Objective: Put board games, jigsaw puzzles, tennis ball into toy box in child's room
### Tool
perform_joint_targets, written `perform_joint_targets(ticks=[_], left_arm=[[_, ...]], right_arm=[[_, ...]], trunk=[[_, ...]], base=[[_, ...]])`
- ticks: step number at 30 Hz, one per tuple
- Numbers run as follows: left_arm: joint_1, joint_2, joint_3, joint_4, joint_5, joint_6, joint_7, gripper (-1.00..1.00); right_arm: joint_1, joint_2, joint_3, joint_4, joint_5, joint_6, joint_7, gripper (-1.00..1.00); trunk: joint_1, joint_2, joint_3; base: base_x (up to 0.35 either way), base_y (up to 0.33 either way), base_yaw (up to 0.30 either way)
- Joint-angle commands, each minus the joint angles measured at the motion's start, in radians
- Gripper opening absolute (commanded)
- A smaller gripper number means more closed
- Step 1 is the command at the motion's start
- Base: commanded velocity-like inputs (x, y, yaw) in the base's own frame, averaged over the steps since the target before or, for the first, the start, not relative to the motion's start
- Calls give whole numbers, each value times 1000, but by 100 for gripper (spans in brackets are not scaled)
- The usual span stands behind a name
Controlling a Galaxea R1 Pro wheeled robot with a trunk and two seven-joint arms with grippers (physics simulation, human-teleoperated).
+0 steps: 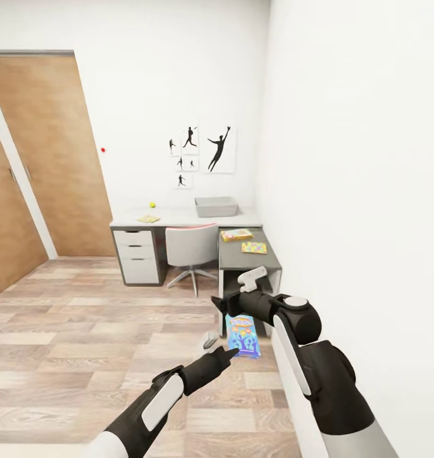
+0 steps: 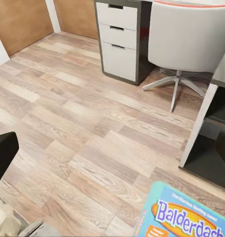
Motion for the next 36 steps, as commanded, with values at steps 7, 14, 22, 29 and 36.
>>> perform_joint_targets(ticks=[7, 14, 22, 29, 36], left_arm=[[-1, 0, -1, 0, 12, 7, 1, -100], [-1, 0, 0, 0, 11, 7, 1, -100], [-1, 0, 0, 0, 11, 7, 1, -100], [-1, 0, 0, 0, 11, 7, 1, -100], [-1, 0, 0, 0, 12, 7, 1, -100]], right_arm=[[-1, 0, 0, -1, 3, 5, 3, 100], [-1, 0, -1, -1, 3, 5, 3, 100], [-1, 0, -2, -1, 3, 5, 3, 100], [-1, 0, -2, -1, 3, 5, 3, 100], [-1, 0, -2, -1, 3, 5, 3, 100]], trunk=[[1, -1, -1], [1, -1, -1], [1, -1, -1], [1, -1, -1], [1, -1, -1]], base=[[343, 0, 0], [343, 0, 0], [343, 0, 0], [343, 0, 0], [343, 0, 0]])
